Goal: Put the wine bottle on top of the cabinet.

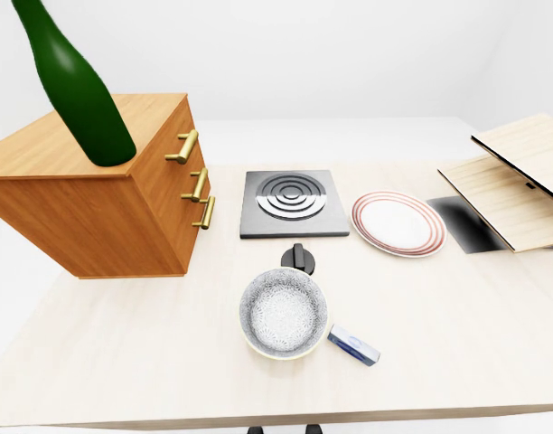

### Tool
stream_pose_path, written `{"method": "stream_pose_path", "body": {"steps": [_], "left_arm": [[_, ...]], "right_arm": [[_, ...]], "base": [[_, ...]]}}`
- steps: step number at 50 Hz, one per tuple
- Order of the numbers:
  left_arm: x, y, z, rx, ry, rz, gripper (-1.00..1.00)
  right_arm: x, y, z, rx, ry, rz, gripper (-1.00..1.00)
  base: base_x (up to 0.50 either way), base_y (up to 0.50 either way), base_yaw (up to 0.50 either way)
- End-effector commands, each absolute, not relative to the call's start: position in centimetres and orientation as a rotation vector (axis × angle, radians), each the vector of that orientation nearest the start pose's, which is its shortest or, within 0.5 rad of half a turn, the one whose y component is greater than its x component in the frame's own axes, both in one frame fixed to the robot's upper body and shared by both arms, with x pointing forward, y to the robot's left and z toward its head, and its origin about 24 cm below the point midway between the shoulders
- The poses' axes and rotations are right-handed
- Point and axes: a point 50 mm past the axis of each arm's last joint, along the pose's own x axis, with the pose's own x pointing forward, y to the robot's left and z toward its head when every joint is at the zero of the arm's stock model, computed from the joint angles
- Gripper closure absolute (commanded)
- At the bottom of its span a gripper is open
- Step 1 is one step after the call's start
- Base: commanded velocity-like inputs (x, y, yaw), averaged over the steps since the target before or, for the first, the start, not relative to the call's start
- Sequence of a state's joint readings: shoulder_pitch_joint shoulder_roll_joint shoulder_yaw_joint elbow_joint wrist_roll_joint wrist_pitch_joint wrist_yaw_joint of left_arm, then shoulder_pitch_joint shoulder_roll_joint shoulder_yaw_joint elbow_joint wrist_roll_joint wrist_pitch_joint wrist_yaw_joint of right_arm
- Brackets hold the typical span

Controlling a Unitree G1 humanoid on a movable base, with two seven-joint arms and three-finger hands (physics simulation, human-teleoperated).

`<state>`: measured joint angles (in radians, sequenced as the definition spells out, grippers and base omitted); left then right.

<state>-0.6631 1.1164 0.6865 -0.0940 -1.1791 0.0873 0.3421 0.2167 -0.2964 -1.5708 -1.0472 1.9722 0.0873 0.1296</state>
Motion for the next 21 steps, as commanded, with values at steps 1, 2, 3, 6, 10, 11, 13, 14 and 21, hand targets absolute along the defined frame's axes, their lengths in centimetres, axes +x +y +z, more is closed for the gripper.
{"method": "stream_pose_path", "body": {"steps": [1,2,3,6,10,11,13,14,21], "left_arm": [[7.8,29.5,42.8,-0.422,-1.249,-0.007,-1.00],[7.1,28.8,40.8,-0.394,-1.271,0.002,-1.00],[6.6,28.3,39.8,-0.368,-1.284,0.011,-1.00],[5.1,27.0,37.7,-0.384,-1.253,-0.045,-1.00],[3.7,25.5,34.6,-0.337,-1.253,-0.038,-1.00],[3.1,25.7,34.3,-0.317,-1.297,-0.041,-1.00],[1.5,26.1,33.6,-0.379,-1.393,-0.103,-1.00],[1.3,26.3,33.3,-0.432,-1.427,-0.150,-1.00],[0.1,25.5,29.7,-0.171,-1.658,-0.510,-1.00]], "right_arm": [[0.8,-26.7,29.1,0.330,-1.340,0.192,-1.00],[0.8,-26.7,29.1,0.327,-1.340,0.195,-1.00],[0.8,-26.7,29.1,0.326,-1.340,0.196,-1.00],[0.7,-26.7,29.1,0.319,-1.337,0.202,-1.00],[0.7,-26.6,29.0,0.304,-1.336,0.216,-1.00],[0.7,-26.6,29.0,0.303,-1.335,0.217,-1.00],[0.7,-26.6,29.0,0.302,-1.335,0.218,-1.00],[0.7,-26.6,29.0,0.302,-1.335,0.217,-1.00],[0.6,-26.5,28.9,0.292,-1.333,0.224,-1.00]], "base": [[0.00,0.00,0.00],[0.00,0.00,0.00],[0.00,0.00,0.00],[0.00,0.00,0.00],[0.00,0.00,0.00],[0.00,0.00,0.00],[0.00,0.00,0.00],[0.00,0.00,0.00],[0.00,0.00,0.00]]}}
